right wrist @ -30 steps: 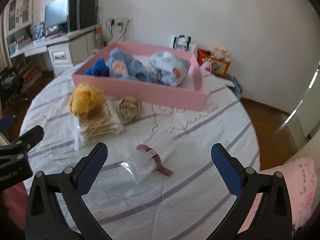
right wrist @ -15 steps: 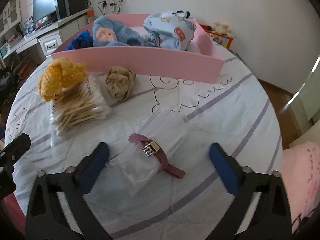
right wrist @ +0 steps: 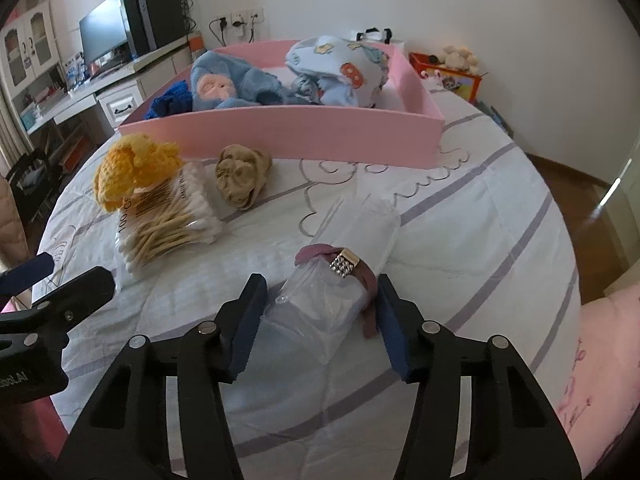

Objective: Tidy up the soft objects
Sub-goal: 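Grasp the cotton swab pack with the left tool while the right tool holds the bag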

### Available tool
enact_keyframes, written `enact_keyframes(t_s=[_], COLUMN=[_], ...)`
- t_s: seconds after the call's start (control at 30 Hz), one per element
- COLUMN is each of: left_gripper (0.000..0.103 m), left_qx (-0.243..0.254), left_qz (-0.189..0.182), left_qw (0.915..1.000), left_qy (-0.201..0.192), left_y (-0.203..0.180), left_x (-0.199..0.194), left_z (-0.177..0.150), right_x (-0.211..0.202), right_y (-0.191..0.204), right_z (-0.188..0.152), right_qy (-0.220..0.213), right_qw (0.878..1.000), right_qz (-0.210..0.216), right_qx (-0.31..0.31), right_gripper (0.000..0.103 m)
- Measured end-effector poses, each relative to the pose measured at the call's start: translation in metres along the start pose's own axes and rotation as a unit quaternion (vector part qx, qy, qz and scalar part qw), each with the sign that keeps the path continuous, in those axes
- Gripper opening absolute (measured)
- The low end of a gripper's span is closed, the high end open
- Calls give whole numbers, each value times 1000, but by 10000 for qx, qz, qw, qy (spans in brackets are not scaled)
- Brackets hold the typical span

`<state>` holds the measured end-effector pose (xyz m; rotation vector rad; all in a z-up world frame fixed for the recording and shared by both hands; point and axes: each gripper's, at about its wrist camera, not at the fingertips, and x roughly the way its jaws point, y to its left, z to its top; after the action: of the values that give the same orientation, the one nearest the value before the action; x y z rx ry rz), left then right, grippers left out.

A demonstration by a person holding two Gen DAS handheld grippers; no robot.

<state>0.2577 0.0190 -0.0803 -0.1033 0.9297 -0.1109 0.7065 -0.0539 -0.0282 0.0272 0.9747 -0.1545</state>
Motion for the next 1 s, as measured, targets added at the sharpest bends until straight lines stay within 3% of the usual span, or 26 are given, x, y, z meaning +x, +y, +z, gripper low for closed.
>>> enact_keyframes(t_s=[0.23, 0.43, 0.6, 0.7, 0.83, 0.9, 1.0], left_gripper=[103, 103, 103, 103, 103, 101, 85], left_qx=[-269, -741, -936, -838, -600, -341, 1], left_qz=[-254, -205, -230, -120, 114, 156, 154], left_qw=[9993, 9970, 9953, 9963, 9975, 9989, 9997], left_qy=[36, 110, 136, 173, 357, 267, 203], left_y=[-16, -18, -23, -32, -42, -47, -53], left_x=[14, 32, 41, 49, 68, 70, 72], left_z=[14, 28, 38, 43, 46, 45, 42], right_x=[0, 6, 13, 19, 25, 26, 26], right_y=[-16, -28, -40, -43, -47, -48, -49], right_z=[9, 18, 26, 28, 30, 29, 29], right_qy=[-99, -35, -4, 22, 66, 44, 25], right_qw=[9989, 9989, 9994, 9993, 9997, 9998, 9998], right_qz=[-392, -324, -235, -318, -187, -139, -79], right_qx=[-234, -339, -257, -202, -112, -149, -177], right_gripper=[50, 51, 65, 73, 73, 69, 64])
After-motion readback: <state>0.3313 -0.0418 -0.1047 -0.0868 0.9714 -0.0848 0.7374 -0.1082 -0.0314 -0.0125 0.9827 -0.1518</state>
